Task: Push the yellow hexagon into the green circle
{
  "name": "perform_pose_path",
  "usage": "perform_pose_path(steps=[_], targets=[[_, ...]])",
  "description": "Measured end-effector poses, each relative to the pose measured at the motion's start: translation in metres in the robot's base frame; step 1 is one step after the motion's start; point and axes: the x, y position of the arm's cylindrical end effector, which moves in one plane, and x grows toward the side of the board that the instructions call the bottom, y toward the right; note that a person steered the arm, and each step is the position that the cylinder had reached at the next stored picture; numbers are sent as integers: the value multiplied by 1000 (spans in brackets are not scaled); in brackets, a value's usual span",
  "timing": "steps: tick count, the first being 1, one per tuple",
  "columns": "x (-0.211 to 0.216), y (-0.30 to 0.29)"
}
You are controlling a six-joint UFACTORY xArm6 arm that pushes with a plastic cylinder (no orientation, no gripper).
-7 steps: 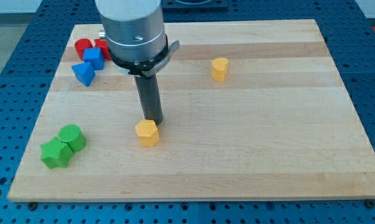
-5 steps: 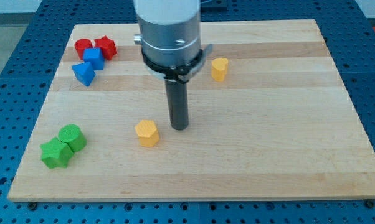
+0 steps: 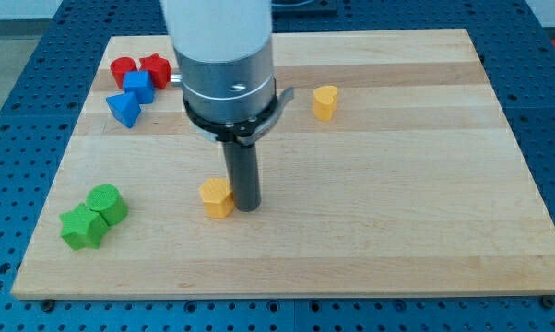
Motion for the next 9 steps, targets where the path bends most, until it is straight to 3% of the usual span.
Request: perform_pose_path(steps=[7, 9], targets=[[0, -95], [0, -90]])
